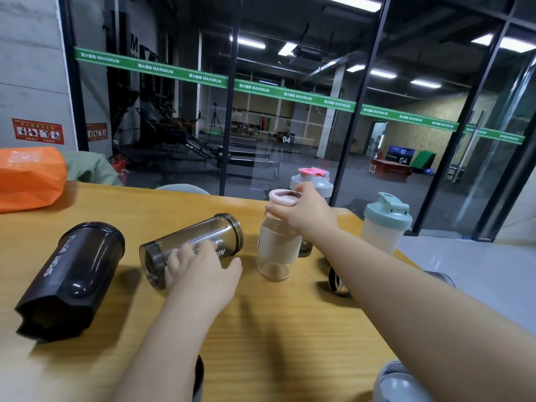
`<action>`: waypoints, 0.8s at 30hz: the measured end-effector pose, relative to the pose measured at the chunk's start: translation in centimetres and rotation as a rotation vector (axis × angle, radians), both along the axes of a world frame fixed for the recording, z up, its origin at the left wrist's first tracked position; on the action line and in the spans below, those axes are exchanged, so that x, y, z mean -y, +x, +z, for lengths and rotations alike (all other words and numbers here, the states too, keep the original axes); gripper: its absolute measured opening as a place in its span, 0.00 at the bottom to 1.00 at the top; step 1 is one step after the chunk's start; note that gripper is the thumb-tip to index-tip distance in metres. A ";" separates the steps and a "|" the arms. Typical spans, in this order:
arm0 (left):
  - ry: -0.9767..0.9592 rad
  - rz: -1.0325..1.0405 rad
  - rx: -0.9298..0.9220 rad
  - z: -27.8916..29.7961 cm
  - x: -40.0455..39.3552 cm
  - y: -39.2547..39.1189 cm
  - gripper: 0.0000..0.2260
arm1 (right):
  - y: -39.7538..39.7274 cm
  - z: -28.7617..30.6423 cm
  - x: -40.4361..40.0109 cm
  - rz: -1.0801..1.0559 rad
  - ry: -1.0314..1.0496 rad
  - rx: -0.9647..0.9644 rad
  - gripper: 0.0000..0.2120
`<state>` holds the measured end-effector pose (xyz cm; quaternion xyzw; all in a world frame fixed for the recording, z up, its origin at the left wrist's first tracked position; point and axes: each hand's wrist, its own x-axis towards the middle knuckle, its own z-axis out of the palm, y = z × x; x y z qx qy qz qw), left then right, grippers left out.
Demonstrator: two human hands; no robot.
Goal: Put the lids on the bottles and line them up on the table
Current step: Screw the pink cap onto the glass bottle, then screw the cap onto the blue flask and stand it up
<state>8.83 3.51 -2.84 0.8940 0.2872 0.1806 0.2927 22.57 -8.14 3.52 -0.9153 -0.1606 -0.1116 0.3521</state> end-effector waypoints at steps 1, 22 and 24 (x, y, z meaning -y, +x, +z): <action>-0.002 -0.004 0.004 0.0 0.0 0.0 0.25 | -0.1 -0.1 0.0 -0.017 -0.024 0.016 0.36; -0.261 -0.448 -0.171 3.0 -0.8 -4.0 0.24 | -5.4 -4.1 8.3 0.212 0.008 -0.024 0.29; -0.134 -0.457 -0.271 3.0 -1.0 -5.1 0.26 | -6.0 -4.3 8.9 0.226 0.025 -0.024 0.27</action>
